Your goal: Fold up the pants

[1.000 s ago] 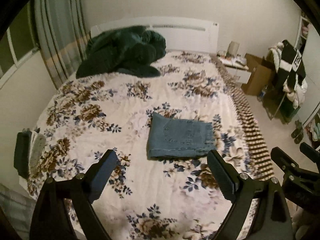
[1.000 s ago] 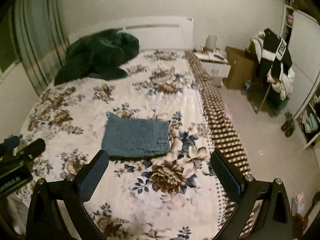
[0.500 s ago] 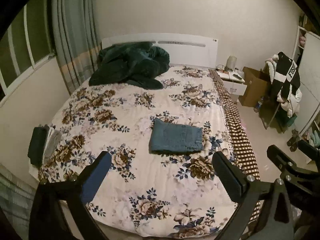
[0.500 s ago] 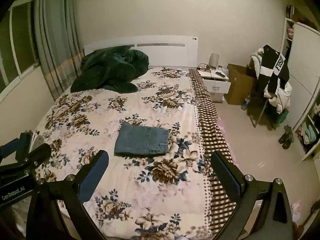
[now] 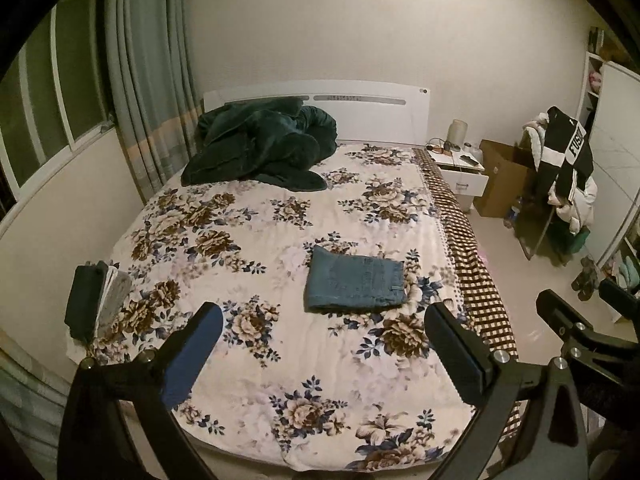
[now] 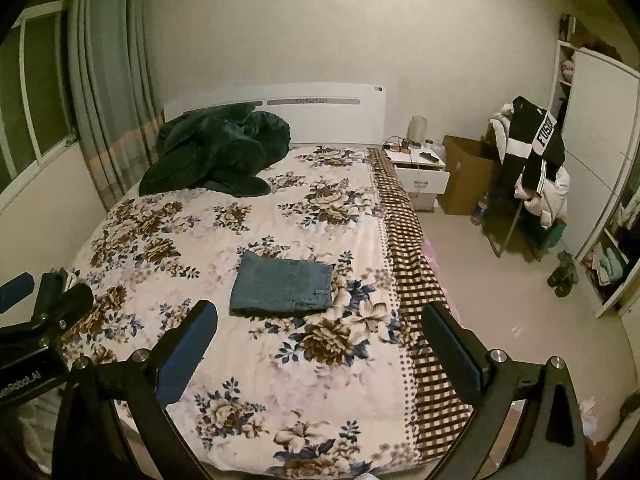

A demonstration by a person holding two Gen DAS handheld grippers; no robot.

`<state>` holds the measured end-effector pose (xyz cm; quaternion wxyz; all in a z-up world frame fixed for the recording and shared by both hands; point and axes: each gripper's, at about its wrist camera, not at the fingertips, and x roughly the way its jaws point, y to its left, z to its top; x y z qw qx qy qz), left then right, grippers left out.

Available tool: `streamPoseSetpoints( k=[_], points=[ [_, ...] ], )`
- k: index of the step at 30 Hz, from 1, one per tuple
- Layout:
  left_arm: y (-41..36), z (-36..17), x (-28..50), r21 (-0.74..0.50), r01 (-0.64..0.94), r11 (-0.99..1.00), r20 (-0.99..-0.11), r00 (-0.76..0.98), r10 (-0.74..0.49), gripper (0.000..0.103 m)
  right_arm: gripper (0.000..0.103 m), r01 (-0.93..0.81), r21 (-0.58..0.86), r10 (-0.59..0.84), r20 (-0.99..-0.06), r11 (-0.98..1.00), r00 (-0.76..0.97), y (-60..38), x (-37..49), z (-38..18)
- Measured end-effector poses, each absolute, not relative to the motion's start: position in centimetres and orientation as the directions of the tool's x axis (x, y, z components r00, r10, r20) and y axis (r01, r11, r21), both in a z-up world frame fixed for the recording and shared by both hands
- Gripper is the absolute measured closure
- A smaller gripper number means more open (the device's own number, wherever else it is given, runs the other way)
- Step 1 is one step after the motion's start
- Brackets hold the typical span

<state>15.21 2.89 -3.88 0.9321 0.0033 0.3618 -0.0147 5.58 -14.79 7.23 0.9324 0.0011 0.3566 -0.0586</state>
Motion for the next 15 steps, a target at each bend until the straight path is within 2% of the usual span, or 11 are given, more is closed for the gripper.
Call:
streamPoseSetpoints(
  k=[15],
  points=[
    [3.07, -3.39, 14.17, 0.000, 0.023, 1.000, -0.667, 0.745, -0.017, 0.000, 0.000, 0.092, -0.033, -0.091, -0.665, 0.995, 0.741, -14.79, 5.47, 7.12]
  ],
)
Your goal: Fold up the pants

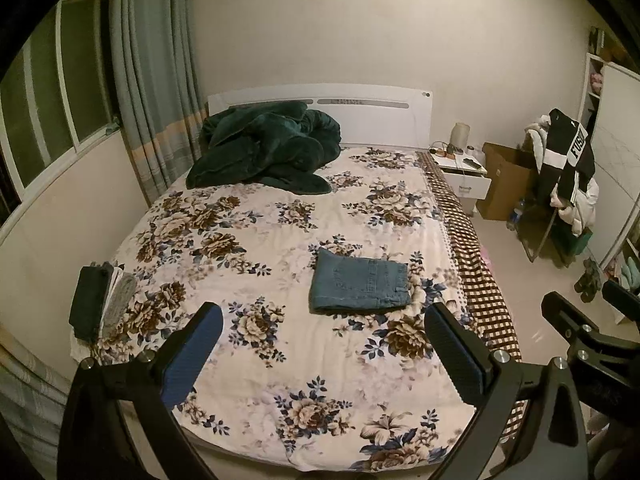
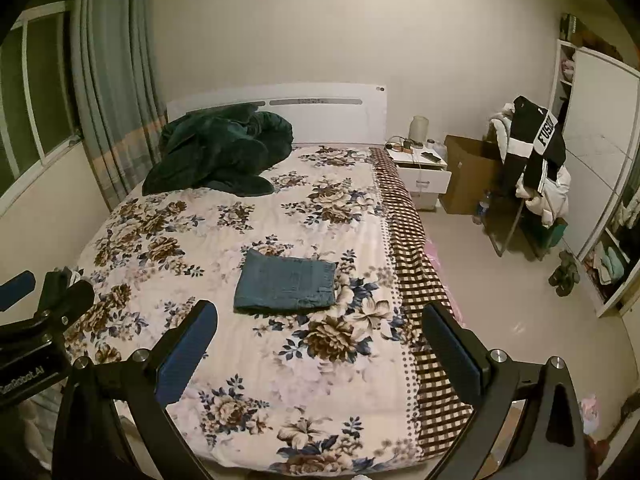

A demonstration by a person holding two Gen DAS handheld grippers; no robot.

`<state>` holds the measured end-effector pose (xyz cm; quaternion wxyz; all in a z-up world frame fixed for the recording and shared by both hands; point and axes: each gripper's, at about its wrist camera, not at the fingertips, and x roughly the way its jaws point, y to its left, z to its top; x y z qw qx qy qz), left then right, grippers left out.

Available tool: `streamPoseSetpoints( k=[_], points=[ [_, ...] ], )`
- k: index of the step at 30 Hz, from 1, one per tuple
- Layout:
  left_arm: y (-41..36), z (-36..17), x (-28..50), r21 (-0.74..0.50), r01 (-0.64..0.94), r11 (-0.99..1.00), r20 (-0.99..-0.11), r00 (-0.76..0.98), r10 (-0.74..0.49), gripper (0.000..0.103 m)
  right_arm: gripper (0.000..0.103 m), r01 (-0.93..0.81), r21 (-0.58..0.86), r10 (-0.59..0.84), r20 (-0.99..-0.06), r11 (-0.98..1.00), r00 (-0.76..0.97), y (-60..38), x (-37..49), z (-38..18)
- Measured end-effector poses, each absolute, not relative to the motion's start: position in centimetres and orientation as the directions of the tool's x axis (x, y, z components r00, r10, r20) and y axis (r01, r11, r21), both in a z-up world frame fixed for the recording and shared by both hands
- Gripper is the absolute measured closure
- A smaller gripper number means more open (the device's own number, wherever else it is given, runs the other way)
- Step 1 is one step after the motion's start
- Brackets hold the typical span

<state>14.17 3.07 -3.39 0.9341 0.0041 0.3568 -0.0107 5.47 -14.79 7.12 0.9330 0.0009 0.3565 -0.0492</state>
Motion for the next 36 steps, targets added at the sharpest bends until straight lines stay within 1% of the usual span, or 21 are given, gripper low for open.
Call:
streamPoseSetpoints(
  k=[16, 36],
  points=[
    [3.2, -2.9, 13.5, 0.002, 0.015, 1.000, -0.665, 0.746, -0.010, 0.000, 0.000, 0.066, -0.019, -0.061, -0.674, 0.998, 0.736, -14.5, 5.1, 6.9],
    [3.1, -2.8, 13.0, 0.002, 0.009, 1.000, -0.664, 0.748, -0.005, 0.000, 0.000, 0.075, -0.016, -0.066, -0.673, 0.997, 0.737, -14.3, 5.2, 6.7]
  ],
)
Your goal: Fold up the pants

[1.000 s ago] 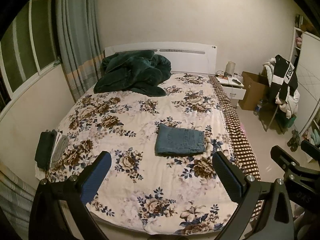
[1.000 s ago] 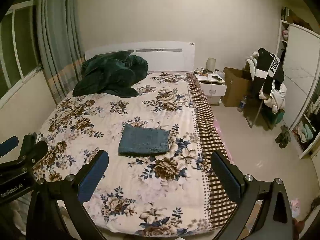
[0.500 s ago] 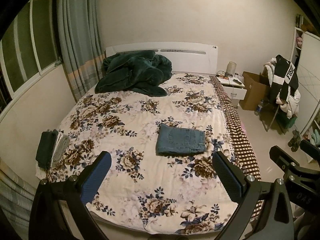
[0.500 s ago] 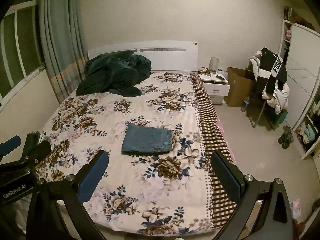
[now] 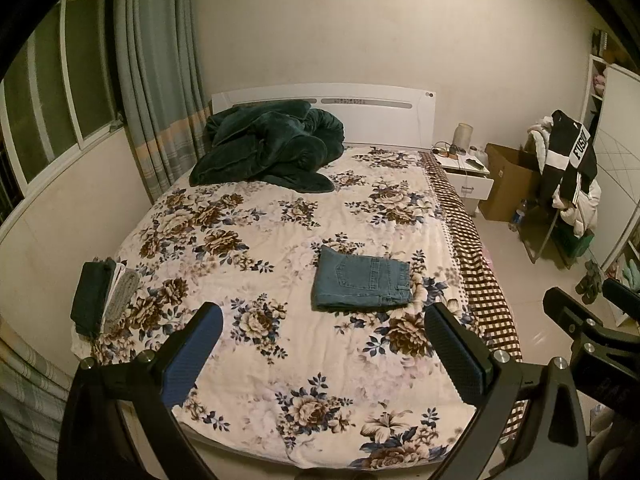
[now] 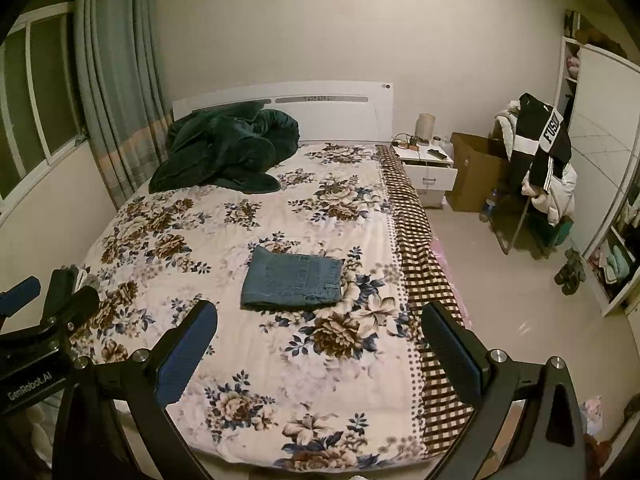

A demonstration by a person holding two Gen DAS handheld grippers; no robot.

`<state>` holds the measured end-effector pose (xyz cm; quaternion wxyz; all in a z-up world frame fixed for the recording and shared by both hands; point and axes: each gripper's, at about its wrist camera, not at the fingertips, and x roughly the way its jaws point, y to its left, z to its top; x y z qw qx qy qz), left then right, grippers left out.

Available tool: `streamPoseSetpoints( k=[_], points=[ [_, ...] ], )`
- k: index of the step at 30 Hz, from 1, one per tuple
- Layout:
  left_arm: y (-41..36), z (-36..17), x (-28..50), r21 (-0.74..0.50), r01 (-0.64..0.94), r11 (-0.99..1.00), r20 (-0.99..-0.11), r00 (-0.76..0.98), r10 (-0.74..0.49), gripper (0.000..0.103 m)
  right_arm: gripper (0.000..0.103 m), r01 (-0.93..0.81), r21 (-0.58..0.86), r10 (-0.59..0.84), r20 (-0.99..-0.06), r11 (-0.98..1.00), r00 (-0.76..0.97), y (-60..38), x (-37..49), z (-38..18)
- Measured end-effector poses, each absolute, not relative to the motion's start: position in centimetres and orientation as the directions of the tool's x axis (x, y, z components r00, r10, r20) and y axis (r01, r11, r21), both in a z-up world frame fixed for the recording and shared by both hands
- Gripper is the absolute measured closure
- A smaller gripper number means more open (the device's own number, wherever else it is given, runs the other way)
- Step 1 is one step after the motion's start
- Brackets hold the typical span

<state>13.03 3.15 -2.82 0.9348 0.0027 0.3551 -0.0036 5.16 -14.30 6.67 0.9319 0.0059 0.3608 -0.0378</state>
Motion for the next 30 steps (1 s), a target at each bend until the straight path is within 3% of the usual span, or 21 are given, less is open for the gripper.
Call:
streamPoseSetpoints(
  k=[30],
  points=[
    [3.08, -2.75, 12.69, 0.005, 0.001, 1.000, -0.663, 0.748, 0.002, 0.000, 0.000, 0.072, -0.016, -0.064, -0.672, 0.997, 0.737, -14.26, 5.37, 6.60]
  ],
)
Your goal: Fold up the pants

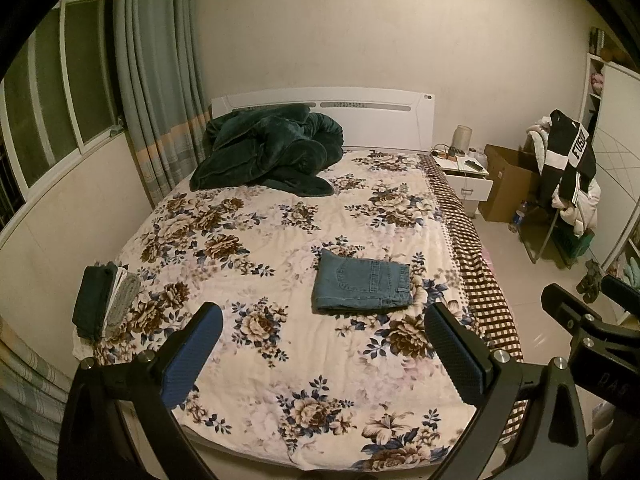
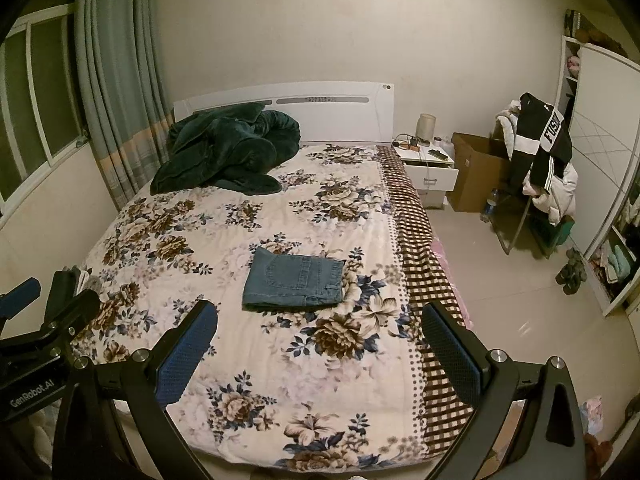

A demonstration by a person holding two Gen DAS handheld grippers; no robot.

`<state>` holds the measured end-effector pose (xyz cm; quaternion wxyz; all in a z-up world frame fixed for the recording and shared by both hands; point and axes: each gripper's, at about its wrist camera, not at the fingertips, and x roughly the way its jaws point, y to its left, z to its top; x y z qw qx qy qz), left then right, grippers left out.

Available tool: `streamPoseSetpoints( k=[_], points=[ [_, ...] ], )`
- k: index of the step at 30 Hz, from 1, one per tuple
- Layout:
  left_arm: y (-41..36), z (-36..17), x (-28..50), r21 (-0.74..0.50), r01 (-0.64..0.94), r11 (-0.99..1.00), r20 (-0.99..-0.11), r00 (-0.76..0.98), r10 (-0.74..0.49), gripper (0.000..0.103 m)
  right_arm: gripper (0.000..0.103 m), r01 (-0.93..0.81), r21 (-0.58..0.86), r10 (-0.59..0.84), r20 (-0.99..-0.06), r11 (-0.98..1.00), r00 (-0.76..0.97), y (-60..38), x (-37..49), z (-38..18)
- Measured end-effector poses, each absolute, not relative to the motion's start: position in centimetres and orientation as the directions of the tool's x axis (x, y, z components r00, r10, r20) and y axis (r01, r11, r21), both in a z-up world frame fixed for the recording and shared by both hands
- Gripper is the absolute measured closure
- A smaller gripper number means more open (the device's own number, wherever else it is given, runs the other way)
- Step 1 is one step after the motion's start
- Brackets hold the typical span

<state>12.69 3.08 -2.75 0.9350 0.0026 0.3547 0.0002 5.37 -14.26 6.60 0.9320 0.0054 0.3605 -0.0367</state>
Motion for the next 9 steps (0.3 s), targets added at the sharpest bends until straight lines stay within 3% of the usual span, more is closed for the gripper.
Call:
streamPoseSetpoints(
  k=[9],
  points=[
    [2.73, -1.91, 12.48, 0.006, 0.000, 1.000, -0.654, 0.757, 0.004, 0.000, 0.000, 0.072, -0.008, -0.059, -0.677, 0.997, 0.733, -13.94, 5.41, 6.50]
  ],
)
